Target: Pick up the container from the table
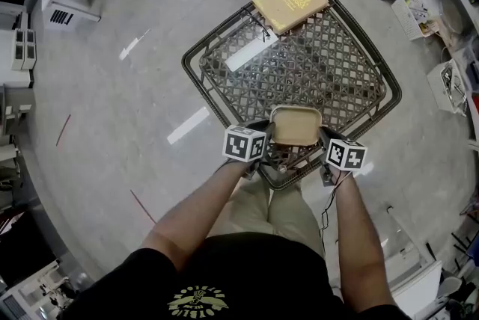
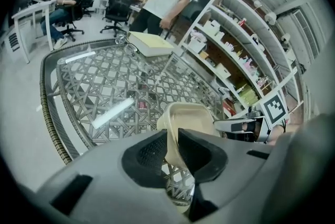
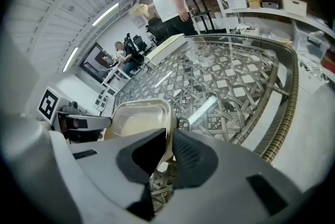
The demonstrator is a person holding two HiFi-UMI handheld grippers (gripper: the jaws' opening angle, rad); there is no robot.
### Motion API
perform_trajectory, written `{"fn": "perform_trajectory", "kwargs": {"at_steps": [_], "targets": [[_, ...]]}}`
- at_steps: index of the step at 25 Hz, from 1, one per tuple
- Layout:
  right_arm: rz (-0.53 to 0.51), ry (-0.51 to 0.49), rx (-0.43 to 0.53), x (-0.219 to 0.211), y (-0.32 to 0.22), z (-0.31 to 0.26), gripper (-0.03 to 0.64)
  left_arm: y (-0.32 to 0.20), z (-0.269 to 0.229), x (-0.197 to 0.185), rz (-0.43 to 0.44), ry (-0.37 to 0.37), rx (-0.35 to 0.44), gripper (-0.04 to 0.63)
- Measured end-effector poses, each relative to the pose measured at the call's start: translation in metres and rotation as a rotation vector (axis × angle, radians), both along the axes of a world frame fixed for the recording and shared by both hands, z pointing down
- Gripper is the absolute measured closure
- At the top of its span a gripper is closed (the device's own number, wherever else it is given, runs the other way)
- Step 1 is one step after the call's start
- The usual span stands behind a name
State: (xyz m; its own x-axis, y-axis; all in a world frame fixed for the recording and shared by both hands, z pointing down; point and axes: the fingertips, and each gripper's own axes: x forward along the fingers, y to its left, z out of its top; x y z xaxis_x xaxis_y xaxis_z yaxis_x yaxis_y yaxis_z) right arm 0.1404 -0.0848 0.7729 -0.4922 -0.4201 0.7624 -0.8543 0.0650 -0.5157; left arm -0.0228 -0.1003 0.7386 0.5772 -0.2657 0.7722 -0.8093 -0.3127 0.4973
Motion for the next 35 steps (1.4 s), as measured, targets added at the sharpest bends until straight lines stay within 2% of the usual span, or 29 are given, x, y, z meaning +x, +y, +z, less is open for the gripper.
{"fn": "perform_trajectory", "kwargs": {"at_steps": [6,12,18,24,29,35], "targets": [[-0.004,0.007,0.002,0.001,0.002,0.0,0.581,-0.002,-0.006,0.003,-0.019,0.041,0.005,0.548],[0.071,-0.05,-0.039,-0.001,0.008,-0.008,0.591,0.0,-0.01,0.0,-0.028,0.017,0.034,0.561],[0.029,-0.049,0.017,-0.006,0.016,-0.035,0.591,0.008,-0.028,-0.005,-0.029,0.079,0.044,0.561],[-0.006,-0.022,0.112,-0.008,0.016,-0.079,0.591,0.008,-0.064,-0.008,-0.022,0.091,0.114,0.561],[0.002,-0.026,0.169,-0.009,0.021,-0.113,0.591,0.011,-0.093,-0.008,-0.037,0.144,0.16,0.561],[-0.001,0.002,0.231,-0.01,0.036,-0.15,0.591,0.025,-0.128,-0.009,-0.008,0.141,0.231,0.561]]}}
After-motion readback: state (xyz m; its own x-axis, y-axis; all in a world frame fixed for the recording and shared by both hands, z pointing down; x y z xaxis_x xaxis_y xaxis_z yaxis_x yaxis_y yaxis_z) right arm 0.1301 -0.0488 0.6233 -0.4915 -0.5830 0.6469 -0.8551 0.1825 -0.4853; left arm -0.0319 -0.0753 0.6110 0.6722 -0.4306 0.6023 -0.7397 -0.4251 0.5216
